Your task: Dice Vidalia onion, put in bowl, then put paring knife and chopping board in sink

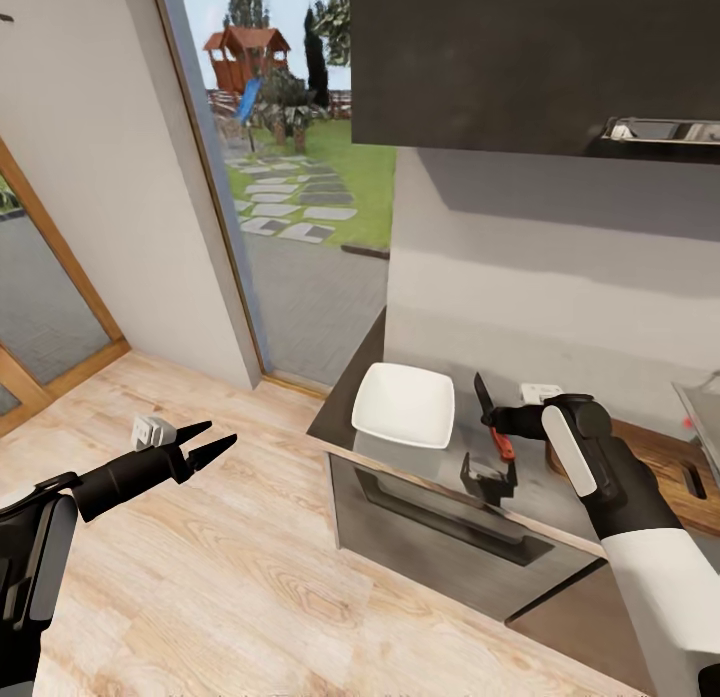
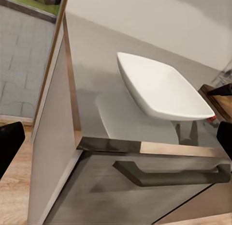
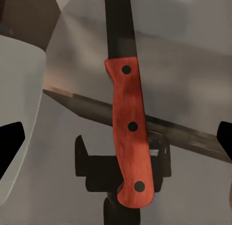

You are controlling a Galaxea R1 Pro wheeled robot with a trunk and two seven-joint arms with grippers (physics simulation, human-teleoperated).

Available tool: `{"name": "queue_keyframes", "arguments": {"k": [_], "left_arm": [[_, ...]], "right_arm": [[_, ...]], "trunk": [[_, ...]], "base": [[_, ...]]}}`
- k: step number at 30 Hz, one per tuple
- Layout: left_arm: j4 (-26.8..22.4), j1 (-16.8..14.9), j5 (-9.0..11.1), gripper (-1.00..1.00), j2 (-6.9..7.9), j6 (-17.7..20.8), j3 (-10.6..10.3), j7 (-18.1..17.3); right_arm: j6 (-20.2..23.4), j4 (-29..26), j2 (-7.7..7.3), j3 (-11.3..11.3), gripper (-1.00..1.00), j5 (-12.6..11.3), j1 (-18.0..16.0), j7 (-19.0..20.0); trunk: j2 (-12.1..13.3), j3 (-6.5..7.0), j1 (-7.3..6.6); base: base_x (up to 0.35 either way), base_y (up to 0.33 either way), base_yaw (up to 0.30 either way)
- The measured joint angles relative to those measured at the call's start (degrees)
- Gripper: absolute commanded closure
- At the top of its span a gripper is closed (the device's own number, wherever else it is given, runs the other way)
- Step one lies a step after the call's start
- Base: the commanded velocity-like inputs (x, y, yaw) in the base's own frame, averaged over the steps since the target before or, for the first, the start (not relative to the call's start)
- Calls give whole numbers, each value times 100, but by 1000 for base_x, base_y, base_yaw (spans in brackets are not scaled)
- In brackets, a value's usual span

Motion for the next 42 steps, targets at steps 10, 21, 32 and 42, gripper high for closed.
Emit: {"name": "queue_keyframes", "arguments": {"k": [10,21,32,42], "left_arm": [[0,-3,0,-100,0,0,0,0],[0,0,0,-100,0,0,0,0],[0,0,0,-100,0,0,0,-2],[0,-2,0,-100,0,0,0,0]], "right_arm": [[0,-2,0,0,-100,0,0,0],[0,0,0,-8,-100,0,0,0],[0,-1,0,-9,-100,0,0,0],[0,-1,0,-10,-100,0,0,0]], "trunk": [[0,-54,0],[0,-97,0],[-1,-170,0],[0,-191,0]], "base": [[0,0,0],[0,0,0],[0,0,0],[0,0,0]]}}
